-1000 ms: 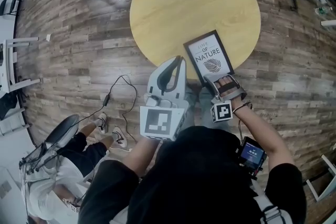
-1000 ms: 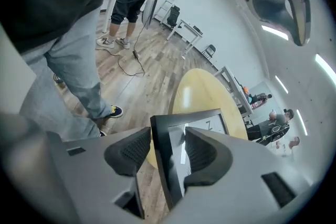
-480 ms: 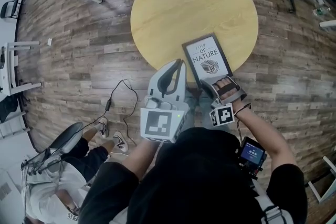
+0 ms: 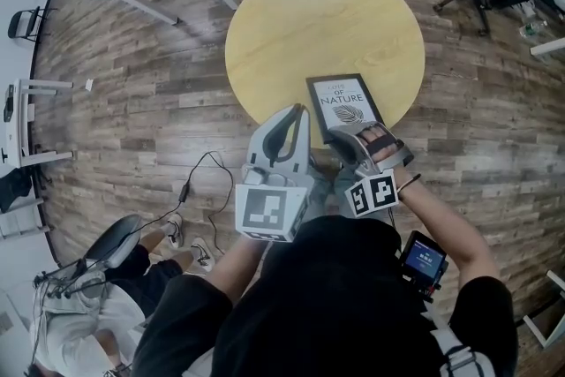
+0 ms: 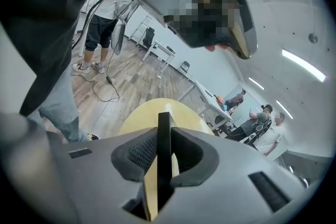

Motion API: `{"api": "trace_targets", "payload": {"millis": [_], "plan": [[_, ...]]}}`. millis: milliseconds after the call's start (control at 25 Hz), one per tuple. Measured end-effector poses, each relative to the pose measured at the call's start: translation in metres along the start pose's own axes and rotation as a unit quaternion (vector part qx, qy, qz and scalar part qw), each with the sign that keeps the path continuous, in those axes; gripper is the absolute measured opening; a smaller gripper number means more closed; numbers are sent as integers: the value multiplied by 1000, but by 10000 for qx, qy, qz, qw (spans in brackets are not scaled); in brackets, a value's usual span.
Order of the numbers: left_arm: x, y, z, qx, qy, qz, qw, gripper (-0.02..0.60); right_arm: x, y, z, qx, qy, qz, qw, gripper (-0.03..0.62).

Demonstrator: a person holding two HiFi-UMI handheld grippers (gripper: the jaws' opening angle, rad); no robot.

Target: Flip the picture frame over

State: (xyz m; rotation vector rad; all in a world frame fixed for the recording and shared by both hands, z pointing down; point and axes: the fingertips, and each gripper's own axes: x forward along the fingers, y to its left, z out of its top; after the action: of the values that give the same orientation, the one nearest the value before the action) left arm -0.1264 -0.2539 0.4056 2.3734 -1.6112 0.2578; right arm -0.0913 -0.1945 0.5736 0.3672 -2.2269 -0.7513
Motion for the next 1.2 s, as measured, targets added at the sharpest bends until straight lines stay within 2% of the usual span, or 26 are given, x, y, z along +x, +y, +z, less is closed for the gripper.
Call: {"api": "trace_targets", "payload": {"millis": [120,240,320,400,520,640,720,880,960,1080,1200], "plan": [[-2,0,8,82,-67,14,9999,35,-3,-22,13,460,-175,-105,9987,83],[-5,0,17,155,-145,18,9998,35,-10,-50,27,1299,-432,-221,9903,81],[-7,-1,20,195,-218,-8,9996,34,-15,-71,32,2085,-648,-289,9754,80],[-9,-3,23,208,-263,-30,9994,34,-20,-92,29,2998,-814,-384,9498,80],[-9,-5,26,266,-301,-61,9992,35,-24,-120,4,4304,-888,-639,8960,80],[-9,-8,29,303,-316,-93,9990,34,-35,-142,-36,5369,-874,-1000,8331,80],[-9,-12,31,328,-329,-116,9989,34,-46,-151,-65,6002,-866,-1235,7855,80],[-7,-17,35,377,-352,-186,9985,34,-64,-149,-124,7181,-832,-1596,6722,79],[-6,-21,35,400,-350,-227,9983,35,-70,-137,-149,7547,-710,-1723,6291,78],[-2,-25,37,438,-326,-290,9981,34,-75,-112,-173,7871,-465,-1794,5883,78],[3,-29,39,484,-296,-349,9978,34,-72,-83,-186,8066,-242,-1701,5656,80]]}}
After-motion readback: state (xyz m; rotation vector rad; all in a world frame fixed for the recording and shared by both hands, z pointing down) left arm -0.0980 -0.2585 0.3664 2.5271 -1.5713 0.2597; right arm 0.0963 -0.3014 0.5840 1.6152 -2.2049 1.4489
